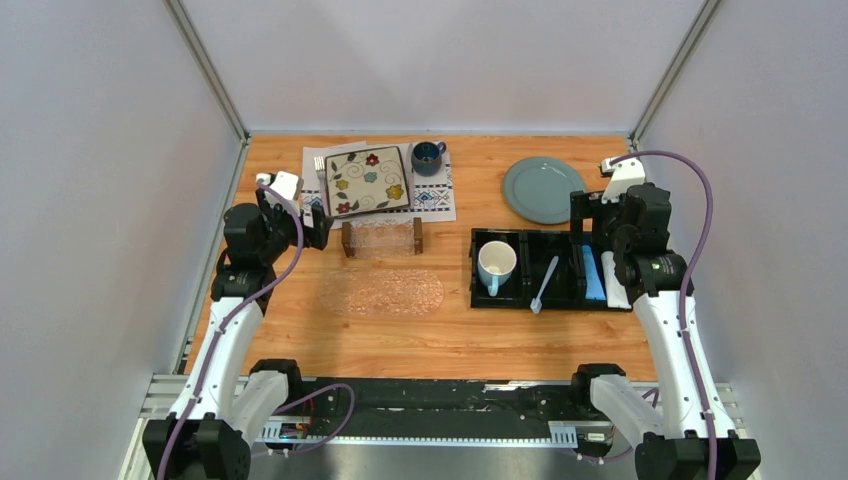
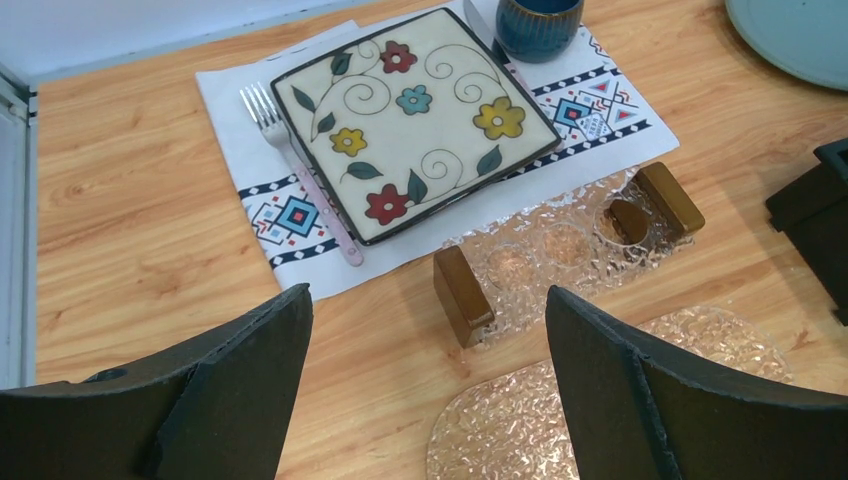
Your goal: Prepare toiletry sets of a toothbrush and toothpaste on the tray
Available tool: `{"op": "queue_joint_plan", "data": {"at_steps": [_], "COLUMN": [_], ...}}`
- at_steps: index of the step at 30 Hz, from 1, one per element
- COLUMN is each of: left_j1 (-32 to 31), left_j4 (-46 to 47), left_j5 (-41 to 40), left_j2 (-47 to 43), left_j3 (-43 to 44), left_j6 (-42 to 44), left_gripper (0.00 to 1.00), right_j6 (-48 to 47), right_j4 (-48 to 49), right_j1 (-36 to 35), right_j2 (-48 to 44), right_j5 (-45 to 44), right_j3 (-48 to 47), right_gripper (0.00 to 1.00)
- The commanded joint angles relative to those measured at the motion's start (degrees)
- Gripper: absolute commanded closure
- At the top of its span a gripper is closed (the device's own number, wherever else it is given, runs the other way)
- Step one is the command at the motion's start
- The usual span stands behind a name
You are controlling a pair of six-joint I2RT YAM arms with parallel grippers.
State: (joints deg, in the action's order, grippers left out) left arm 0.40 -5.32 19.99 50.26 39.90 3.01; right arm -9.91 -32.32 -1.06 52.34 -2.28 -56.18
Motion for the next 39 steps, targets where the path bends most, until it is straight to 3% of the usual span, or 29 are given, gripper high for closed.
{"op": "queue_joint_plan", "data": {"at_steps": [1,8,16,26,39], "left_j1": [-0.14,-0.14,-1.99,-3.92,-11.04], "left_j4": [-0.39,-6.80,-27.88,-58.81,-62.34], "left_j5": [1.46,2.59,10.15,19.48,17.19], "left_j2": [0.19,2.73,14.24,36.39,48.17], "left_j3": [2.81,8.16,23.80,49.56,52.55], "left_j6": [2.00,6.12,19.48,49.88,72.57], "left_gripper": [0.06,0.06,0.07,0.08,0.05], "right_j6": [-0.63,-0.63,-0.72,-1.78,-3.27], "right_j4": [1.20,0.59,-0.64,-1.35,-4.25], "right_j1": [-0.08,-0.08,-0.08,-0.08,-0.08], "right_j2": [-0.13,0.92,4.44,5.41,4.97], "right_j5": [1.31,3.95,6.24,7.38,9.31], "right_j3": [-0.07,-0.42,-1.73,-1.65,-1.91], "right_gripper": [0.00,0.00,0.00,0.00,0.00]}}
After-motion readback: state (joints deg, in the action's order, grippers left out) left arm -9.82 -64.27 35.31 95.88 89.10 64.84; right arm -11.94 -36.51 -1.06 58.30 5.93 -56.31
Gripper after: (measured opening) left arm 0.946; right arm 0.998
